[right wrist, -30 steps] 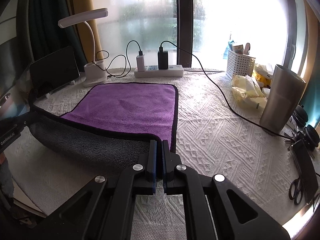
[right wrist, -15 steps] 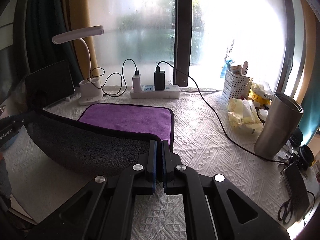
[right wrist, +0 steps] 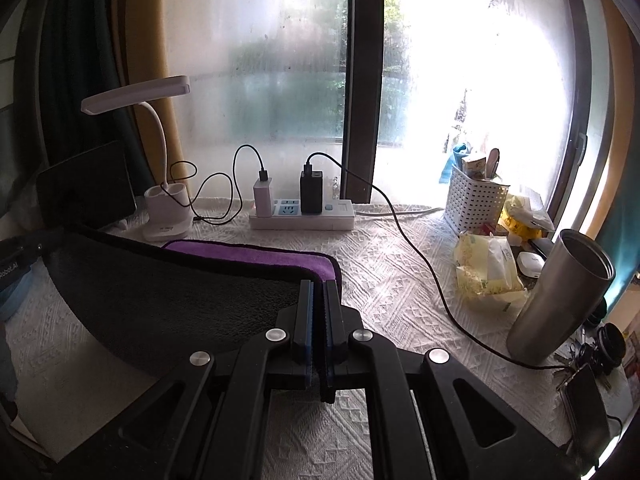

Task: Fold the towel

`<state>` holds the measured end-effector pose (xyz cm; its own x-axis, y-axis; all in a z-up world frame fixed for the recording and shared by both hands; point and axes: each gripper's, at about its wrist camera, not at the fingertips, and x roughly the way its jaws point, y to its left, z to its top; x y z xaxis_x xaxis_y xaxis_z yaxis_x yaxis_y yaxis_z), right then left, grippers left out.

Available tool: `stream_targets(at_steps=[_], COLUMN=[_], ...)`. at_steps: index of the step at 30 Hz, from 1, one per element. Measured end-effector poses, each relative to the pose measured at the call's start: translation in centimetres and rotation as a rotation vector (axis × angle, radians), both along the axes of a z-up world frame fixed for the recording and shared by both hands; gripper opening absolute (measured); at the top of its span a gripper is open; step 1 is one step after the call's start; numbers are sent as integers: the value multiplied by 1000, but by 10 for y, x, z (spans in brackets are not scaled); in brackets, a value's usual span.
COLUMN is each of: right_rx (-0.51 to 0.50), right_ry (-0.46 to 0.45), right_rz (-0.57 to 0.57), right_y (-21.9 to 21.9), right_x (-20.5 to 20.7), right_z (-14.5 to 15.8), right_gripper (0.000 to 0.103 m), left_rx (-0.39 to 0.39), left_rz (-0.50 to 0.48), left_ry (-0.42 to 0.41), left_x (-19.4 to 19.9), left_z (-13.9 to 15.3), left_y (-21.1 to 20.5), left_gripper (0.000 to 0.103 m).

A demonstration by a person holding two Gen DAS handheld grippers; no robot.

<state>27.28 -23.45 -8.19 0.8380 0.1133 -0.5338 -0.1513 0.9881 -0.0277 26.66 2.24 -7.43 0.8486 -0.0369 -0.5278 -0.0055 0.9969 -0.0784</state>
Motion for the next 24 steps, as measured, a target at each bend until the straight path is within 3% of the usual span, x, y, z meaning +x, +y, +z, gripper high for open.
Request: stream_targets(at_steps=[24], right_rx=[11], right_ry=[46], right_rz=[7], right_y=[-6], right_x=[102], right_z=[-22], right_gripper=[5], left_rx=[-8], left_rz=[8], left_ry=[64], left_x=[109], left_z=[-21], left_y=[5], left_gripper=[5])
